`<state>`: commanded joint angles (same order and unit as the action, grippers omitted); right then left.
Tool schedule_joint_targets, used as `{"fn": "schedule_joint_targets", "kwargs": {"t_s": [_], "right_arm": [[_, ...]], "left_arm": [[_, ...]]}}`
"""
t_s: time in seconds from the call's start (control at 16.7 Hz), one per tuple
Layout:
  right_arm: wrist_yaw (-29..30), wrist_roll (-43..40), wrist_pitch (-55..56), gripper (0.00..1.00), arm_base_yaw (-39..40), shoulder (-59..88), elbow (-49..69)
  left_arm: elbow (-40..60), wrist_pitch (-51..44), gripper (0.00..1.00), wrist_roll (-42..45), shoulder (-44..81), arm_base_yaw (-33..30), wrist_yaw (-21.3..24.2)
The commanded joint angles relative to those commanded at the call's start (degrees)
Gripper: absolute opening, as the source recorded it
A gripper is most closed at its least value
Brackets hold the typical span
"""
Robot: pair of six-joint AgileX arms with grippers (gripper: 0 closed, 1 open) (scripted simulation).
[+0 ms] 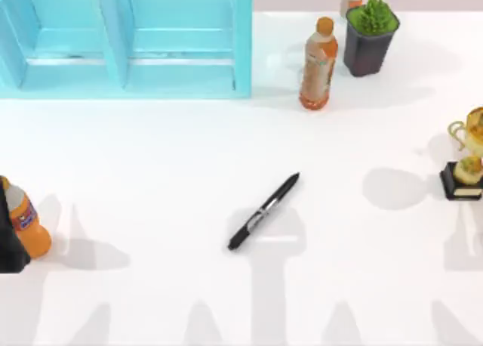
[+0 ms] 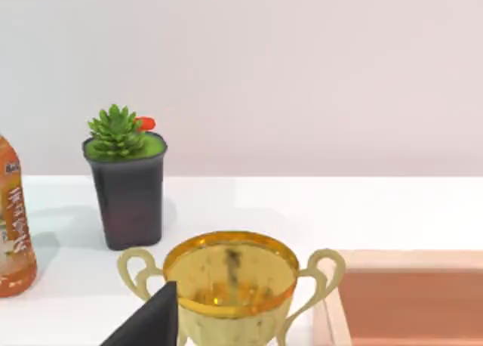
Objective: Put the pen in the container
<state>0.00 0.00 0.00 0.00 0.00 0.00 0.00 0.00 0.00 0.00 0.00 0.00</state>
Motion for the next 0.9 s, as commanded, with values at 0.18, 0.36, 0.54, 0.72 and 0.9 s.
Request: {"fn": "schedule_joint_targets", "kwargs": {"t_s": [0.18,0.36,0.54,0.72,0.9], "right_arm": [[0.0,0.3,-0.3,1.00,0.2,0.5,0.5],[0.1,3.3,-2.7,1.00,1.7,5.5,4.6],[0.3,8.9,-7.4,1.00,4.7,15.0,12.5],[0.5,16.7,-13.8,1.00,8.8,27.7,23.4],[0.7,26.1,-21.6,1.00,13.7,42.8,36.2]], "left_arm": [[0.0,0.0,1.00,0.0,0.0,0.0,0.0],[0.0,0.0,1.00,0.0,0.0,0.0,0.0],[0.0,0.0,1.00,0.0,0.0,0.0,0.0],[0.0,0.0,1.00,0.0,0.0,0.0,0.0],[0.0,0.0,1.00,0.0,0.0,0.0,0.0]]}}
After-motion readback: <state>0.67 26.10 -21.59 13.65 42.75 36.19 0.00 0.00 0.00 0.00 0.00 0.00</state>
